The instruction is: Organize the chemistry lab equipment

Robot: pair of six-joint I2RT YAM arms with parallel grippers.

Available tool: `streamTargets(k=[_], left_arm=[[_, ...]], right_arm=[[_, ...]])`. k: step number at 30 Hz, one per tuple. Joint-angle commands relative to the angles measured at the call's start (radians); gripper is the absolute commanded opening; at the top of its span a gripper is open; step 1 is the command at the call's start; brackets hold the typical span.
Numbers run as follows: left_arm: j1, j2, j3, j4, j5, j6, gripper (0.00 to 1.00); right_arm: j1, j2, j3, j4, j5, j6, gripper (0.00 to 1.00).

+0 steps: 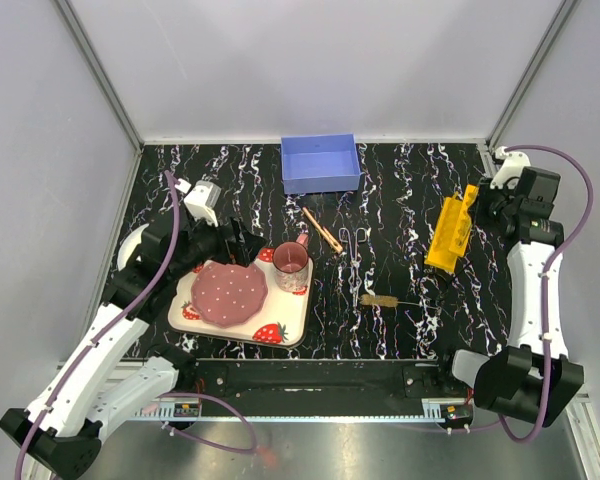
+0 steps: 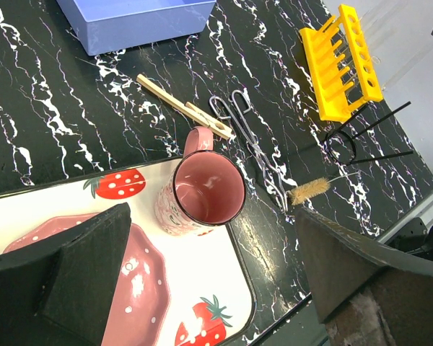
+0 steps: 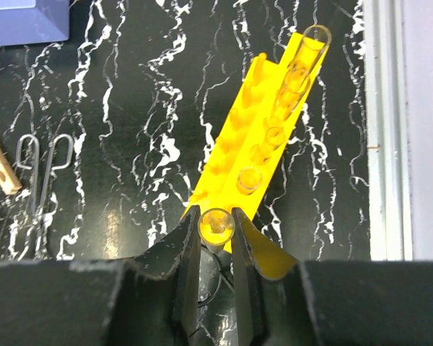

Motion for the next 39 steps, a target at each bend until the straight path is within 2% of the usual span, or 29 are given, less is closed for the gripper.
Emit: streamTargets(k=[1,21,32,39], left_arm=[[0.005,0.003,0.005,0.033,-0.014,0.014,0.99],[0.005,-0.005,0.001,0.027,-0.011,0.005,0.99],[0.005,-0.005,-0.007,0.037,0.0,-0.006,0.99],[0.005,-0.003,-0.013,0.048,0.004,-0.015,0.99]], right_arm=[[-0.02,-0.017,-0.012,0.125,0.036,-0.038,0.25],[-0.03,0.053,-0.101,0.234,0.019,-0.02,0.25],[-0.03,0.067,-0.255,0.38,0.007,-0.014,0.27],[-0.03,0.076,-0.308,0.415,-0.007,-0.017,0.28]])
